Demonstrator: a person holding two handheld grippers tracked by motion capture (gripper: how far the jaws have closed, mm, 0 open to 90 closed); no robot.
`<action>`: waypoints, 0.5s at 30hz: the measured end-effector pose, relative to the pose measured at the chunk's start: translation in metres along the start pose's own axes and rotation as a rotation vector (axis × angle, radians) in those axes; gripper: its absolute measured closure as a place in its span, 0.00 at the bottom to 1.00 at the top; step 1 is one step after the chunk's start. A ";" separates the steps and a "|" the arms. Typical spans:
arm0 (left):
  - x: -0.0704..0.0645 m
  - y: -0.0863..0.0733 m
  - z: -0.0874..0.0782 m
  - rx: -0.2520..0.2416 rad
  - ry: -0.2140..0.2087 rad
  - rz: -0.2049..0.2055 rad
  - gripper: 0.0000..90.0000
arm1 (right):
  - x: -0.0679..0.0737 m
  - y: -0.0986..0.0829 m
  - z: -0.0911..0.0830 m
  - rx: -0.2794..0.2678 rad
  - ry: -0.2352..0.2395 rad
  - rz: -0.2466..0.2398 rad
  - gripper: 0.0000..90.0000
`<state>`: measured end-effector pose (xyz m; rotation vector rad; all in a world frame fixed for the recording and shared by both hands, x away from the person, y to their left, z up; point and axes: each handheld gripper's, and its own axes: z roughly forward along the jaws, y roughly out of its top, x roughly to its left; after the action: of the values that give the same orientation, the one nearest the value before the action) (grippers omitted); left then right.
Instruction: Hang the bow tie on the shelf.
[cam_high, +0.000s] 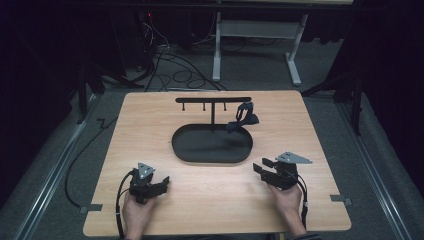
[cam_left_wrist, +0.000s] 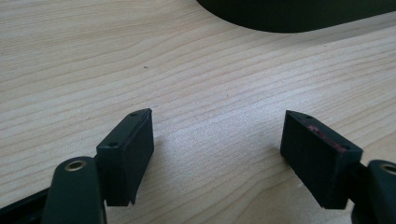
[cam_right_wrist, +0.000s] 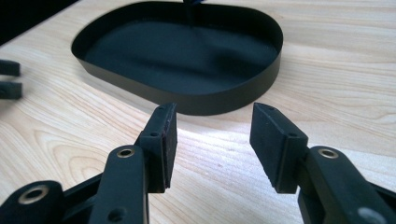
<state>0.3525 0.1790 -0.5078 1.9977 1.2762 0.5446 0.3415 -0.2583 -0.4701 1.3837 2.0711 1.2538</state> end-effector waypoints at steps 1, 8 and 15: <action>0.000 0.000 0.000 0.000 0.000 0.000 0.29 | 0.000 0.000 0.000 0.000 0.000 0.000 0.59; 0.000 0.000 0.000 0.000 0.000 0.001 0.29 | 0.004 -0.004 0.005 0.020 -0.020 -0.023 0.59; 0.000 0.000 0.000 0.000 -0.001 0.001 0.29 | 0.006 -0.008 0.009 0.035 -0.041 -0.046 0.59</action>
<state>0.3523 0.1789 -0.5077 1.9985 1.2752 0.5434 0.3403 -0.2498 -0.4801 1.3566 2.0945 1.1668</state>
